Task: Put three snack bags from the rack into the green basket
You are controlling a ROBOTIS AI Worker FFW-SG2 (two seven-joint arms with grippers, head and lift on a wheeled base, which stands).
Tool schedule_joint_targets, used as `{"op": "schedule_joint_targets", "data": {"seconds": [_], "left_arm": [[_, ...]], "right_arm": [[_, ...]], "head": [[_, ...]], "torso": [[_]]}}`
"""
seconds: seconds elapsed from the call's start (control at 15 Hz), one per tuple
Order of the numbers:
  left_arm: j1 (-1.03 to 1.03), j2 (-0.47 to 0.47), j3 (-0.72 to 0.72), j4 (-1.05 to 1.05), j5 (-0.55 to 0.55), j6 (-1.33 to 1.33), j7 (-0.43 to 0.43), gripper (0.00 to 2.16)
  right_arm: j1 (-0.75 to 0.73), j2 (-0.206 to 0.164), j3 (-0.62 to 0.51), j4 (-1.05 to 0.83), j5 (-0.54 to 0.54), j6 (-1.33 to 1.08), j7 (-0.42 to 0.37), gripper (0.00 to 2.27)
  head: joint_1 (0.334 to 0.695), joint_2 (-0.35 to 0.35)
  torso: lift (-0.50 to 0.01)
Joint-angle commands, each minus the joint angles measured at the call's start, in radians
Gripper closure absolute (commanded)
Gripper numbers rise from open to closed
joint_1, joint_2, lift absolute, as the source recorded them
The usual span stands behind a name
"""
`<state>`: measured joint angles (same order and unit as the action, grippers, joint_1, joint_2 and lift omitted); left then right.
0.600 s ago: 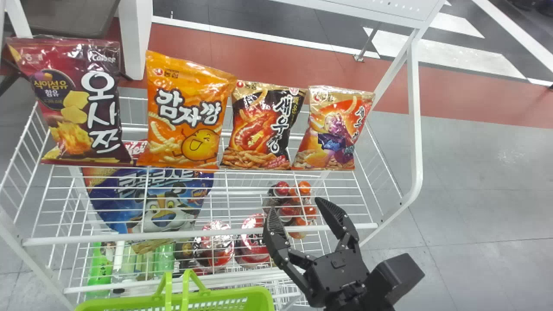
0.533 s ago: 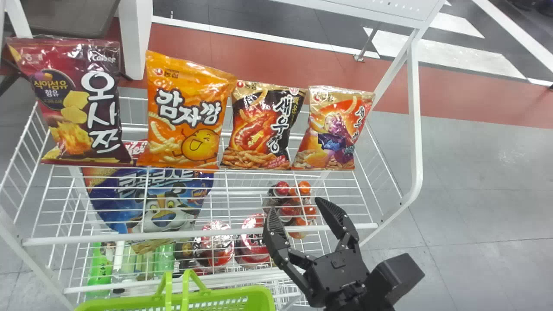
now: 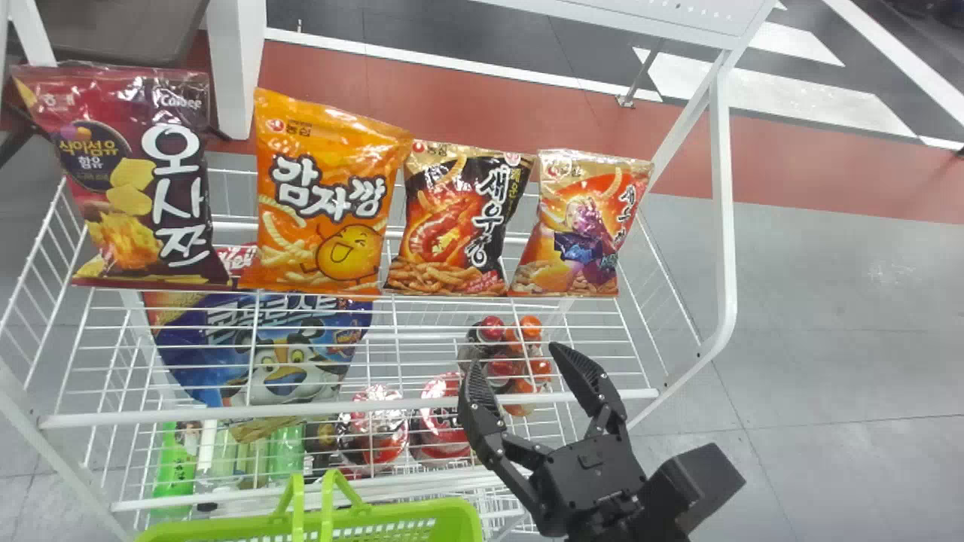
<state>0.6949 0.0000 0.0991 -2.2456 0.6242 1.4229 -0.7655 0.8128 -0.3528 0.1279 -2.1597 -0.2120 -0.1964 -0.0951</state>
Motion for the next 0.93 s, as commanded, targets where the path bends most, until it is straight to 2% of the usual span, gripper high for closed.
{"op": "schedule_joint_targets", "data": {"seconds": [0.0,0.47,0.6,0.73,0.87], "left_arm": [[0.000,-0.003,-0.001,0.001,-0.001,0.000,0.000,1.86],[0.000,-0.003,-0.012,0.001,-0.005,0.000,0.000,1.86],[0.000,-0.003,-0.027,0.003,-0.020,0.000,0.002,1.86],[0.000,-0.003,-0.047,0.003,-0.038,0.000,0.002,1.86],[-0.015,-0.003,-0.073,0.004,-0.064,0.000,0.003,1.86]], "right_arm": [[0.000,0.000,-0.001,0.000,0.000,-0.001,0.000,0.15],[-0.026,-0.002,0.016,0.007,0.000,0.005,0.000,0.15],[-0.093,0.000,0.053,0.026,0.000,0.030,-0.011,0.15],[-0.175,0.000,0.111,0.052,0.010,0.061,-0.077,0.16],[-0.271,0.015,0.154,0.084,0.011,0.147,-0.091,0.17]], "head": [[0.695,-0.350],[0.695,-0.350],[0.695,-0.350],[0.695,-0.350],[0.695,-0.350]], "torso": [[0.000],[0.000],[0.000],[0.000],[0.000]]}}
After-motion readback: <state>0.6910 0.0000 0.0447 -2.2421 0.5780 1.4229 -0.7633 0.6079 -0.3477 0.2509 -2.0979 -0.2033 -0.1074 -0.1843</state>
